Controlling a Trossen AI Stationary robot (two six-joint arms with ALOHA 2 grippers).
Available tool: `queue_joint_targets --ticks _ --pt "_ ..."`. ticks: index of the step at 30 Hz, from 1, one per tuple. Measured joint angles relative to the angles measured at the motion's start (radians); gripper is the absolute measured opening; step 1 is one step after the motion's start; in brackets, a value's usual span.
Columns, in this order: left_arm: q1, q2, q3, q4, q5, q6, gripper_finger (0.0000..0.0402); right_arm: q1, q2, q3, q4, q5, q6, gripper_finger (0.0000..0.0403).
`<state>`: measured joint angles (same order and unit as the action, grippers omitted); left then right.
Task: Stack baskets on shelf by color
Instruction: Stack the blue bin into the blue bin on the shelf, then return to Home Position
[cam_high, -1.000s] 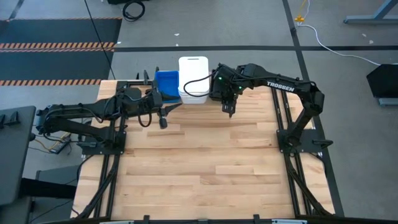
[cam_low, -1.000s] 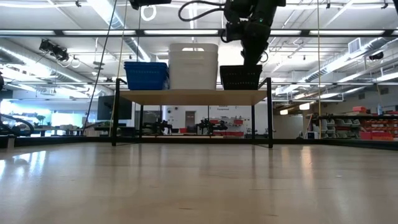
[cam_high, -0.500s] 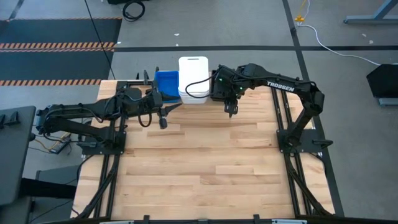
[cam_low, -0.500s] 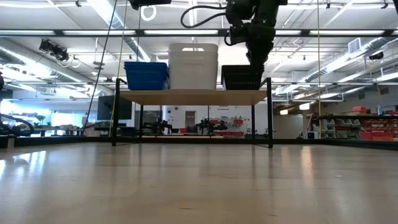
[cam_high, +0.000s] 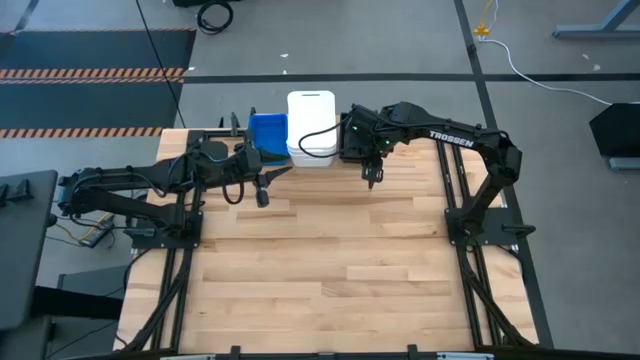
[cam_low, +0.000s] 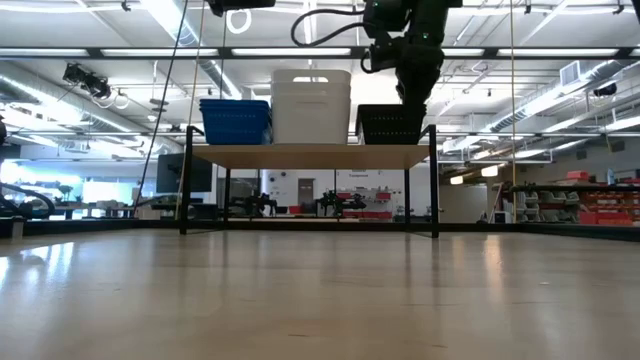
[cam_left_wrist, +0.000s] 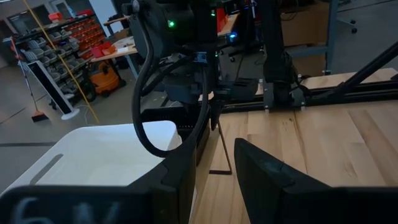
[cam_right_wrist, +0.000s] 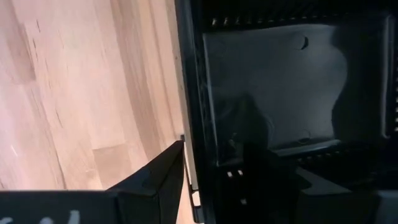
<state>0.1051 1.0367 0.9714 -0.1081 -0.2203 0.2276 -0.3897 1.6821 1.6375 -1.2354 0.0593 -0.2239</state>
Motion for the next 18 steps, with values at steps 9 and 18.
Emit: queue_joint_targets --ticks 9,18 --pt "0.001 0.0 0.0 -0.002 0.0 -0.006 0.0117 0.008 -0.101 -0.001 0.095 -0.008 -0.036 0.0171" --pt "0.003 0.032 -0.001 0.013 0.001 -0.006 0.0117 0.048 -0.193 -0.052 0.245 -0.192 0.067 0.0171"
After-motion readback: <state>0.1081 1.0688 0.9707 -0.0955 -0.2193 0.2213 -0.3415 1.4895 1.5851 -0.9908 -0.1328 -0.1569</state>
